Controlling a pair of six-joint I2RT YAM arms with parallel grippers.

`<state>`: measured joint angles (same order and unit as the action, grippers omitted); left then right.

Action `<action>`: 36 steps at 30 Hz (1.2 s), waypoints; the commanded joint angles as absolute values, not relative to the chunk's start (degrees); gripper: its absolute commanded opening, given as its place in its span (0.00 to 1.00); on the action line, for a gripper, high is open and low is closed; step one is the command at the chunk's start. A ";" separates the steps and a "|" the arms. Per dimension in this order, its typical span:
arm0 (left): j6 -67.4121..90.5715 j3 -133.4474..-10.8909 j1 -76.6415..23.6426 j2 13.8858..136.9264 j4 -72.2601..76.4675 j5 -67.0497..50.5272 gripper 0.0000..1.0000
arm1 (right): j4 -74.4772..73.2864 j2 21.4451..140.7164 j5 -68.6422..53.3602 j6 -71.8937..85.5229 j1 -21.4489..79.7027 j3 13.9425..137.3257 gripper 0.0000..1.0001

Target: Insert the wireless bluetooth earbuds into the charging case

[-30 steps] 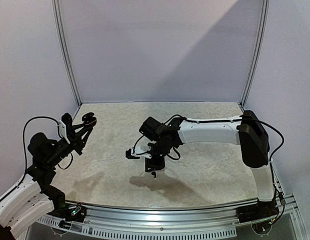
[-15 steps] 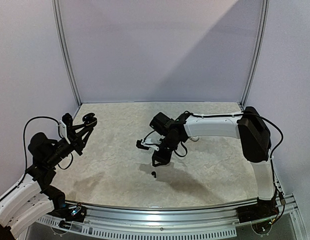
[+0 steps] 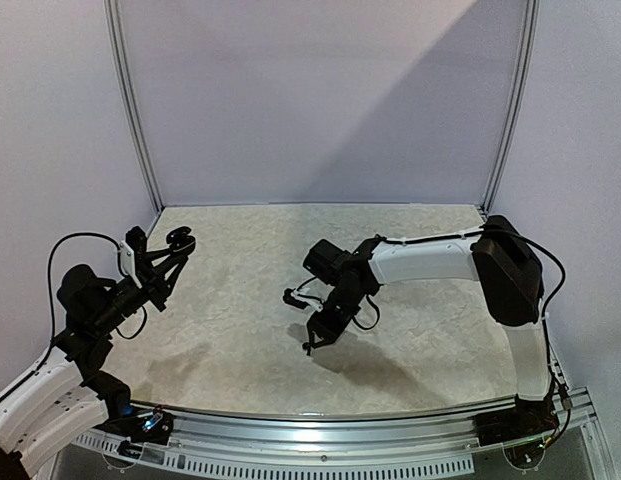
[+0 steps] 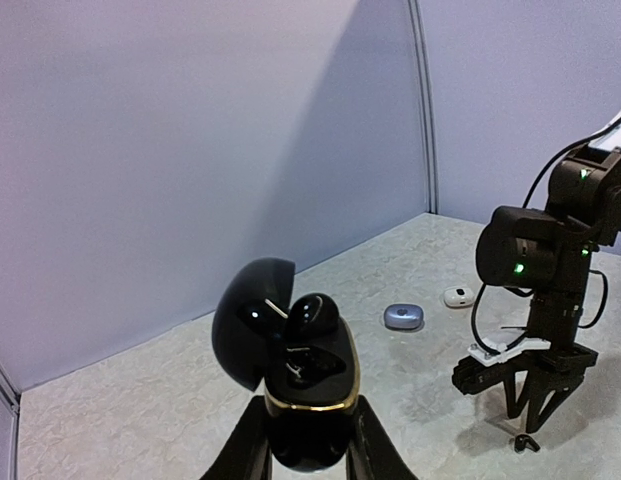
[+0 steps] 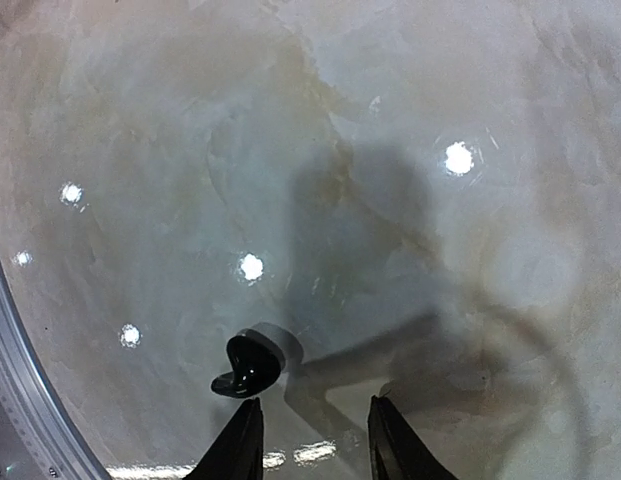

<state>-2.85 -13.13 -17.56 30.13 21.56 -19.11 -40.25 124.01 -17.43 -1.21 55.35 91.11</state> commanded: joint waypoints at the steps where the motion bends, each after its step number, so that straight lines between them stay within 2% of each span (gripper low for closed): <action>1: -3.10 -12.22 -16.71 30.32 20.84 -19.78 0.00 | -40.15 123.42 -18.60 3.86 56.40 91.81 0.37; 21: -3.11 -12.21 -16.72 30.06 20.83 -19.95 0.00 | -43.19 127.84 -17.36 3.85 58.34 97.34 0.34; 36: -3.08 -12.17 -16.76 30.38 20.84 -20.04 0.00 | -49.33 129.92 -7.84 2.14 60.55 101.67 0.35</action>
